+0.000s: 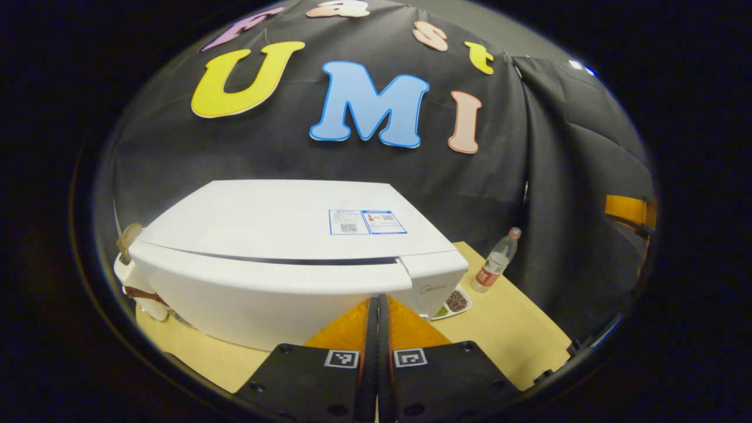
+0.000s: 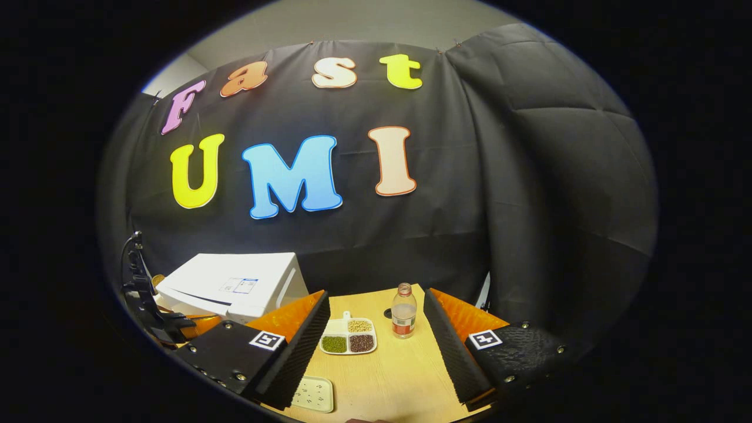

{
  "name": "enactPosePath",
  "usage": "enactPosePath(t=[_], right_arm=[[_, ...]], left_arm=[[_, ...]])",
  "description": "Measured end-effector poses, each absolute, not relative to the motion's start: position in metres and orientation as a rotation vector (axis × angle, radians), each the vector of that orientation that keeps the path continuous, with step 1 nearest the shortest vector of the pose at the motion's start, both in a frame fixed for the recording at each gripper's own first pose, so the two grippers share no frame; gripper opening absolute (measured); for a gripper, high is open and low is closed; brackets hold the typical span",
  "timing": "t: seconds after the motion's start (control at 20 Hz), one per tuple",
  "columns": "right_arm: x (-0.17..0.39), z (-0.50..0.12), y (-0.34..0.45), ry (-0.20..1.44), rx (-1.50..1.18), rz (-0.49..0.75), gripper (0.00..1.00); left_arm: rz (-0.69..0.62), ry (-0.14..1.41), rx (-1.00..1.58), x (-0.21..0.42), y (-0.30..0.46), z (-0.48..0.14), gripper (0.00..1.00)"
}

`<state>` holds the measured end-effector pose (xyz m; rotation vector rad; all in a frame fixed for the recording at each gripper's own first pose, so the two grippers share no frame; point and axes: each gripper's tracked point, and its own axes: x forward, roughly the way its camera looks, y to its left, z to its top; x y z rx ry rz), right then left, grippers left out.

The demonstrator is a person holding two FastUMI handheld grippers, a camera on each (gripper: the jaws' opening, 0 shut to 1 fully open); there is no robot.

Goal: Open the microwave oven with the left hand, put the food in, and close the microwave oven.

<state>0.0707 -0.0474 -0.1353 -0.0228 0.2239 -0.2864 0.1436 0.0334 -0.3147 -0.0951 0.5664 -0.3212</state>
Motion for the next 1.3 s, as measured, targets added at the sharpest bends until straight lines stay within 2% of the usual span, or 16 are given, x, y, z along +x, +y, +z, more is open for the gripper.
enactPosePath(t=[0.55,1.05,1.3], right_arm=[[0.072,-0.145,-0.046,0.245,-0.007,-0.242,0.98],[0.069,-0.142,-0.044,0.256,-0.015,-0.149,0.98],[0.066,-0.134,-0.049,0.261,-0.019,-0.114,0.98]], left_arm=[[-0.291,0.569,-0.030,0.143,0.033,-0.315,0.07],[-0.258,0.557,0.124,0.154,0.028,-0.317,0.08],[-0.231,0.453,0.176,0.149,0.025,-0.269,0.08]])
